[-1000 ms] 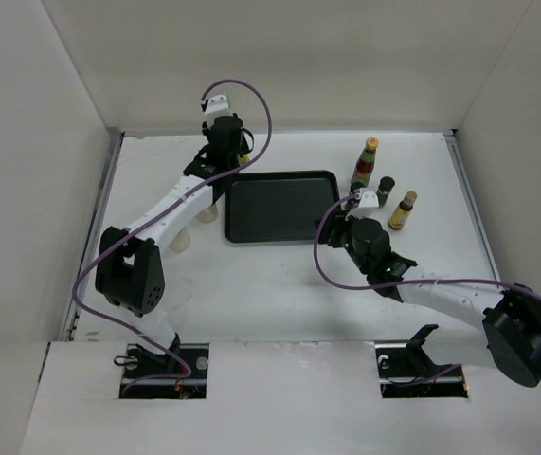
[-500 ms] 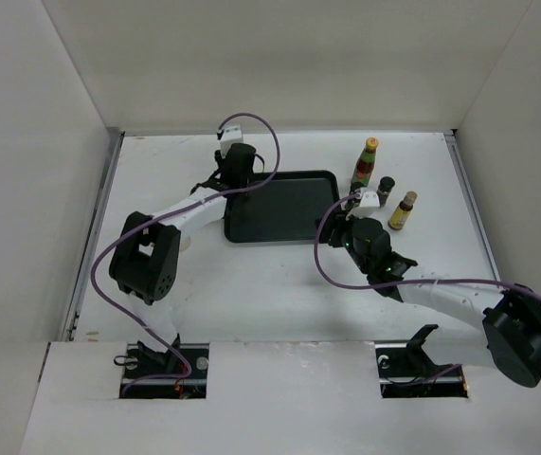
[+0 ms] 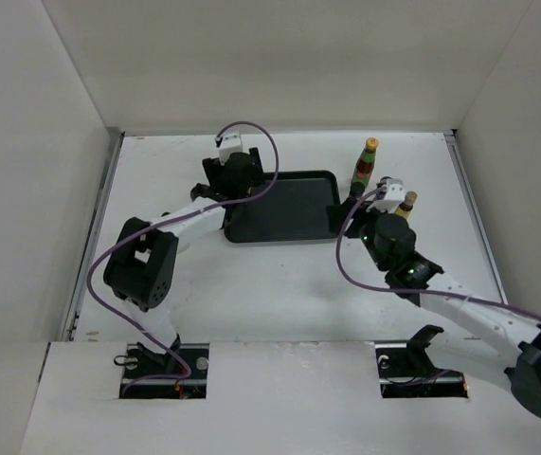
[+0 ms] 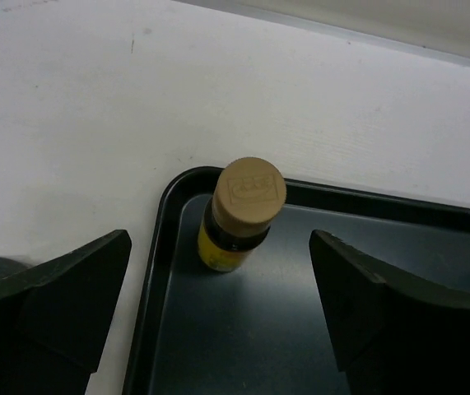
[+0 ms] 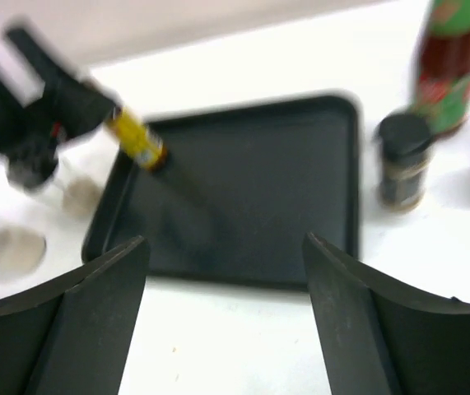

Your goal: Organize the condiment bottles

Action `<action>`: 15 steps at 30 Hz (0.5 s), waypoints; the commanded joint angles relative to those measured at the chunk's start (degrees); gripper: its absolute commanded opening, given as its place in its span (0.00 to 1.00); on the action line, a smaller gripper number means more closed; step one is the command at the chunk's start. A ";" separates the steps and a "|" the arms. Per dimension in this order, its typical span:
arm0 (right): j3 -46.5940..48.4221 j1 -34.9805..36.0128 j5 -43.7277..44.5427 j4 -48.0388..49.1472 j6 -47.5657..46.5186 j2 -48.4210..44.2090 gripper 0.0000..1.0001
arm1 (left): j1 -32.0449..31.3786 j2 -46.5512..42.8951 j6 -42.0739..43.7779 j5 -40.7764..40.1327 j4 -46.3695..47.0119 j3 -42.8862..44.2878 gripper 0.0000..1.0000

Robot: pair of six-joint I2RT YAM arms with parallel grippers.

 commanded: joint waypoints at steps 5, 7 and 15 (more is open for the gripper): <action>11.22 -13.12 5.08 -15.29 -1.25 -10.41 0.73 | -2.81 -16.37 0.26 -1.63 8.94 -2.27 0.98; 13.33 -17.52 8.24 -19.25 -1.95 -10.95 0.72 | -3.69 -20.58 0.79 -0.85 11.31 -4.11 0.98; 21.68 -26.33 13.88 -27.79 -4.50 2.48 0.84 | -12.65 -33.69 0.09 0.74 18.52 -18.95 0.91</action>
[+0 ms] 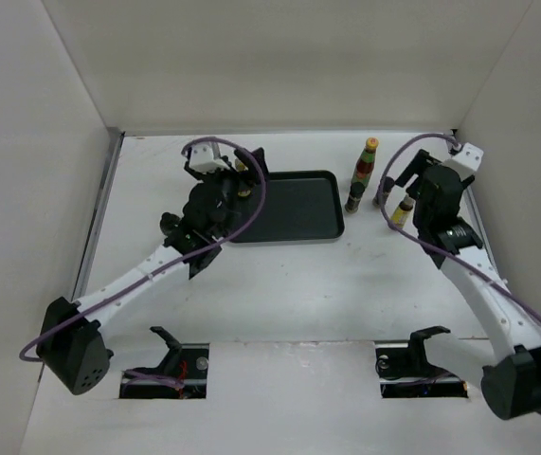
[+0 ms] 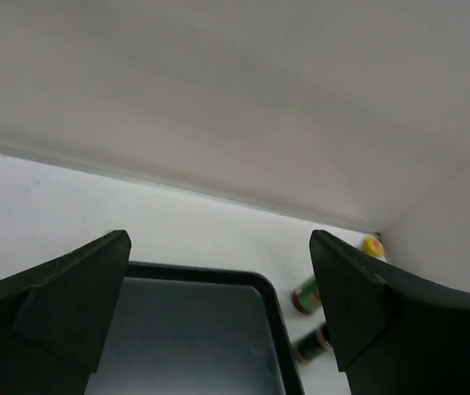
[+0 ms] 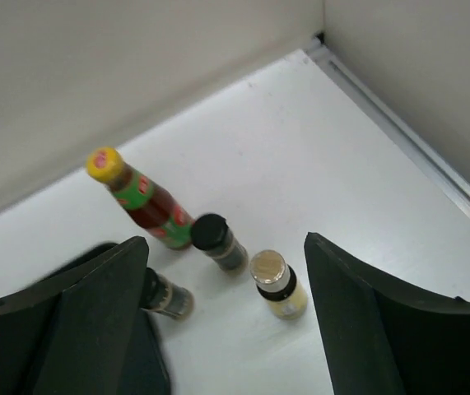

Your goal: Organize the condiment bottles

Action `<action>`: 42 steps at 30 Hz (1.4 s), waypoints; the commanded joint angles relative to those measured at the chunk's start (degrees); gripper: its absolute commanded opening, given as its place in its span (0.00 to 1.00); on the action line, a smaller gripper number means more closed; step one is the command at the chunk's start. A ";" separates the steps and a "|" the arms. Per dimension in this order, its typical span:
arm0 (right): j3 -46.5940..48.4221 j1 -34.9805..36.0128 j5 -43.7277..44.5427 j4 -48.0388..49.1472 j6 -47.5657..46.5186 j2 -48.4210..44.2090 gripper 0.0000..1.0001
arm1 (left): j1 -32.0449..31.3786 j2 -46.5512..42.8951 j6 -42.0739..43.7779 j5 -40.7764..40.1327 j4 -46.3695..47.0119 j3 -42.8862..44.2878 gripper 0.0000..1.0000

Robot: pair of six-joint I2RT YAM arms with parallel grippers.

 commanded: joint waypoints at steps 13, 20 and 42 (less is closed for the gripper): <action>3.93 -3.92 -0.60 -2.76 -0.71 17.27 0.73 | -20.94 -14.75 -7.27 -4.98 10.61 -34.41 0.91; 4.19 -5.68 -5.17 -2.23 0.34 20.62 0.62 | -26.22 -19.41 -7.27 -8.95 10.34 -37.06 0.92; 4.70 3.44 9.05 -4.06 -4.04 -1.61 0.27 | -17.44 -22.22 -3.14 -1.92 9.29 -30.03 0.93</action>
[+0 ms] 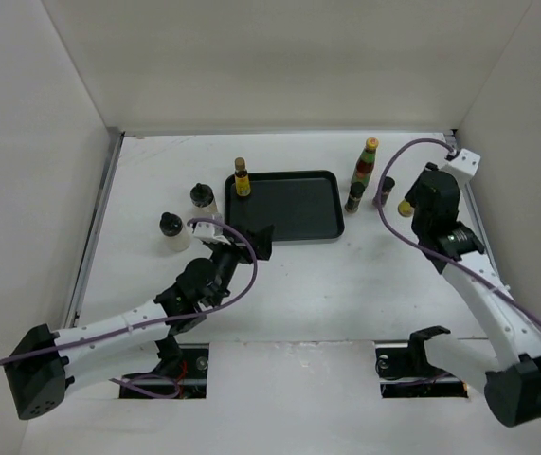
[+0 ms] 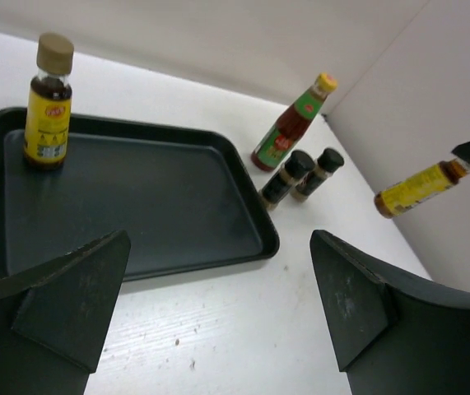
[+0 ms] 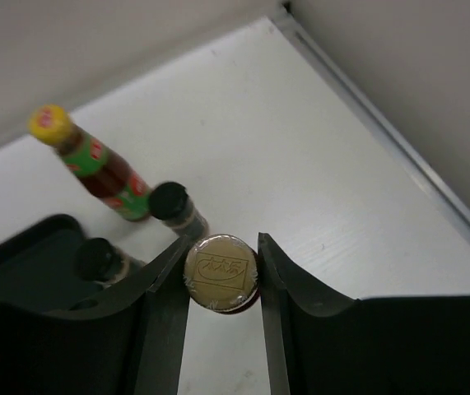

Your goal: Organize the condiment bottles

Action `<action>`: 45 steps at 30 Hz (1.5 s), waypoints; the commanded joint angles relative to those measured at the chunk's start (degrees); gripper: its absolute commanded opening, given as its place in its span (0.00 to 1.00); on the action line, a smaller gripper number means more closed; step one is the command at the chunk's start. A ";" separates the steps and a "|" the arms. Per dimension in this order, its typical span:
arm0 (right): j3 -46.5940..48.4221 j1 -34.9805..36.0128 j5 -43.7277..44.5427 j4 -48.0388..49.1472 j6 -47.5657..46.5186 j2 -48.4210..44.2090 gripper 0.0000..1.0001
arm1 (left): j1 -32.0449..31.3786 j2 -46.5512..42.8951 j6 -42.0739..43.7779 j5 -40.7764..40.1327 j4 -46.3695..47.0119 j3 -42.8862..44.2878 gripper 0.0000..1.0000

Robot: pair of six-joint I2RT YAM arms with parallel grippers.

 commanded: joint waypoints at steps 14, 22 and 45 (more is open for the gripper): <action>31.70 28.02 -6.54 13.07 -7.27 26.34 0.27 | 11.77 -10.23 -6.41 -4.75 1.57 -6.70 0.92; 43.49 30.13 -9.70 16.24 -6.92 45.68 0.27 | 19.06 -8.22 -10.37 -3.27 2.97 -10.58 0.93; 58.18 28.82 -11.11 18.35 -6.92 64.77 0.29 | 17.31 3.04 -13.36 1.58 14.49 -13.30 0.93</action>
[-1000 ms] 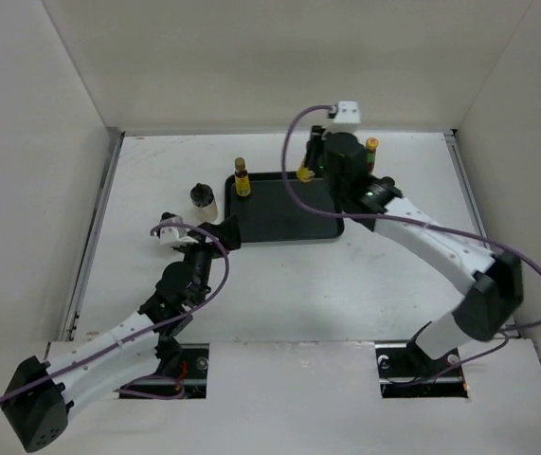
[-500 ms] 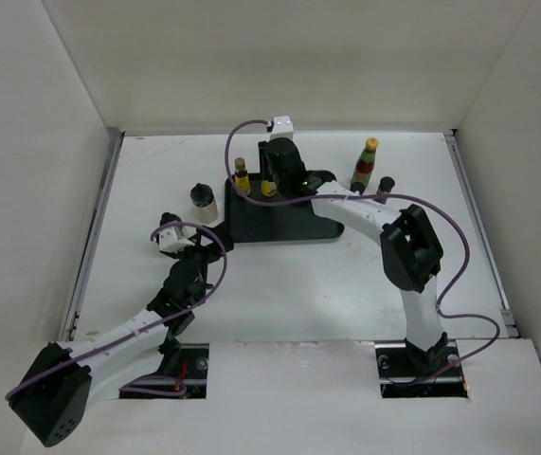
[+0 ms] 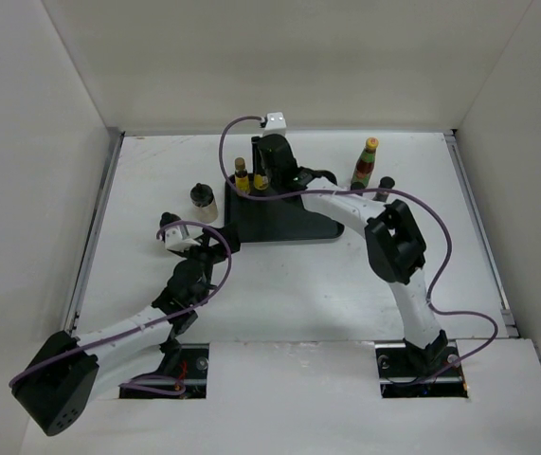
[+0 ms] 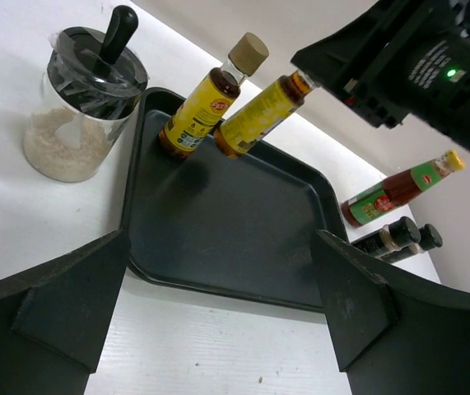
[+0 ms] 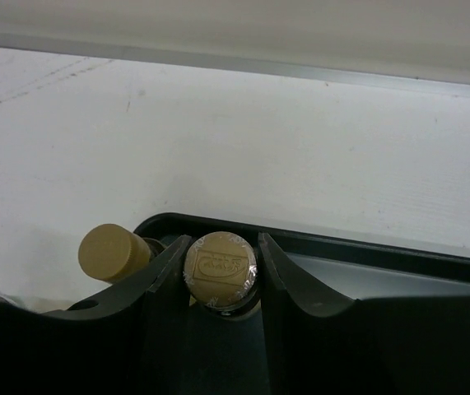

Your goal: Organize the condiment bottles

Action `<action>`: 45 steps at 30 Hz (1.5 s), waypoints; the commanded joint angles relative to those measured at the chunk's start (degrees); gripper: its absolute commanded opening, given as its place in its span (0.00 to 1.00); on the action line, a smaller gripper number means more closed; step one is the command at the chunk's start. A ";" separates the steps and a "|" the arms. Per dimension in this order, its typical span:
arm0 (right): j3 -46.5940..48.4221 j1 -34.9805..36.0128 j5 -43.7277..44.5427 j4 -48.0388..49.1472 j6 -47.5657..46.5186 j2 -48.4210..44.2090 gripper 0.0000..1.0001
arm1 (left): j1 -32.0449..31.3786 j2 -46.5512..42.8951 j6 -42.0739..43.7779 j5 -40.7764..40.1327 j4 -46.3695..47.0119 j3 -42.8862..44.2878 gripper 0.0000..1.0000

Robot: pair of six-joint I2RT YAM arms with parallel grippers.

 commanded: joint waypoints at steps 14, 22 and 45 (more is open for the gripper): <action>1.96 -0.25 -0.14 6.24 0.30 2.83 0.43 | 0.03 3.01 -1.82 2.37 4.44 -0.04 0.93; -1.03 -0.25 0.74 6.50 1.44 -3.93 0.69 | 0.03 2.40 -1.82 2.37 4.18 -0.04 0.93; -46.13 -20.99 -4.62 4.40 6.36 -34.89 0.94 | -3.84 7.58 -0.85 2.98 4.79 2.25 0.93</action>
